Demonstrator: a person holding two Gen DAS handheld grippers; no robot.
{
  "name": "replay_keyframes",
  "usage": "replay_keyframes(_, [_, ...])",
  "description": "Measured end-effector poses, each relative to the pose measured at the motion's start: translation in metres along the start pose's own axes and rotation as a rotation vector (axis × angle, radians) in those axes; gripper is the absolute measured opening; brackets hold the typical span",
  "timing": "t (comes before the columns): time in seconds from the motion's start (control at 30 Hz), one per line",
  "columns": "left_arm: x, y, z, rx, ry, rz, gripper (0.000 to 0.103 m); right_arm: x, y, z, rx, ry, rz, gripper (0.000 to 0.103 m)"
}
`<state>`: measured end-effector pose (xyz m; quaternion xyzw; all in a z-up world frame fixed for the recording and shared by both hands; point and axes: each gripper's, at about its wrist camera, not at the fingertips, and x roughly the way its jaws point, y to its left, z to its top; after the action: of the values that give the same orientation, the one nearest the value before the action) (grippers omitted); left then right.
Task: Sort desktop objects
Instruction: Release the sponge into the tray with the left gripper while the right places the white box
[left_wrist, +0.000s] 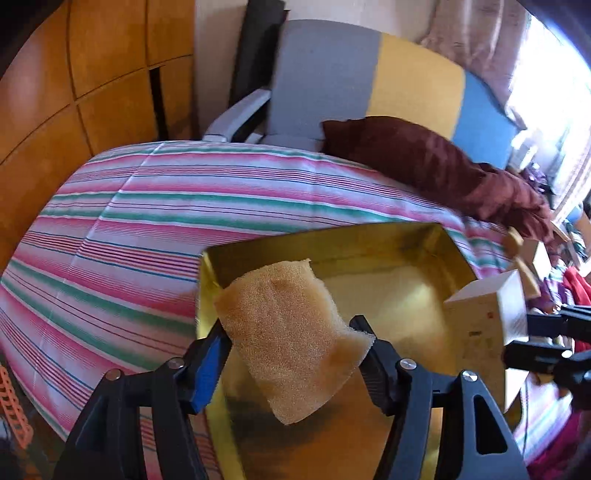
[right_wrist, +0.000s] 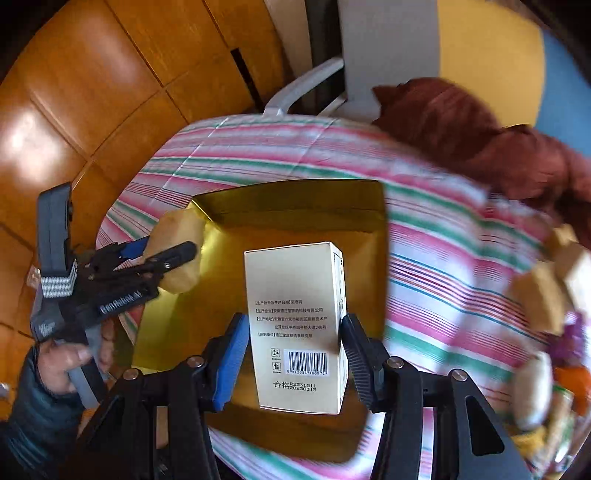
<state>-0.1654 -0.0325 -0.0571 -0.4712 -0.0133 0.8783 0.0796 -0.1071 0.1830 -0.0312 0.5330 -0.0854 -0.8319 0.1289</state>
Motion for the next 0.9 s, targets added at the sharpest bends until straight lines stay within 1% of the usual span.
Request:
replay_keyframes(0.07, [0.005,0.009,0.004,-0.02,-0.007,0.032,0.073,0.019,0.008,0.015,0.007,0.008,-0.004,0.052])
replay_keyframes(0.1, [0.007,0.013,0.006,-0.029,-0.011,0.042,0.08,0.028,0.012,0.022,0.023,0.001,0.004,0.054])
replay_keyframes(0.13, [0.008,0.017,0.007,-0.033,-0.015,0.039,0.085,0.033,0.013,0.029,0.05,-0.017,0.029,0.055])
replay_keyframes(0.17, [0.009,0.02,0.006,-0.035,-0.018,0.038,0.086,0.036,0.014,0.035,0.068,-0.032,0.052,0.056])
replay_keyframes(0.23, [0.006,0.027,0.004,-0.058,-0.033,0.031,0.086,0.039,0.018,0.041,0.081,-0.055,0.045,0.069])
replay_keyframes(0.33, [0.001,0.035,-0.002,-0.096,-0.041,0.013,0.086,0.036,0.023,0.039,0.068,-0.074,0.062,0.07])
replay_keyframes(0.47, [-0.013,0.036,-0.017,-0.138,-0.064,0.013,0.086,0.029,0.026,0.024,0.036,-0.075,0.022,0.075])
replay_keyframes(0.6, [-0.034,0.032,-0.039,-0.16,-0.097,0.008,0.086,0.027,0.029,0.011,-0.006,-0.078,-0.034,0.078])
replay_keyframes(0.8, [-0.062,0.022,-0.066,-0.169,-0.132,0.009,0.084,0.007,0.044,-0.014,-0.104,-0.149,-0.155,0.084])
replay_keyframes(0.83, [-0.064,0.021,-0.069,-0.129,-0.124,-0.027,0.084,0.003,0.047,-0.017,-0.117,-0.163,-0.169,0.088])
replay_keyframes(0.87, [-0.065,0.02,-0.072,-0.131,-0.12,-0.033,0.083,-0.001,0.05,-0.021,-0.13,-0.179,-0.181,0.089])
replay_keyframes(0.9, [-0.066,0.019,-0.074,-0.131,-0.118,-0.039,0.079,-0.005,0.054,-0.025,-0.143,-0.194,-0.19,0.089])
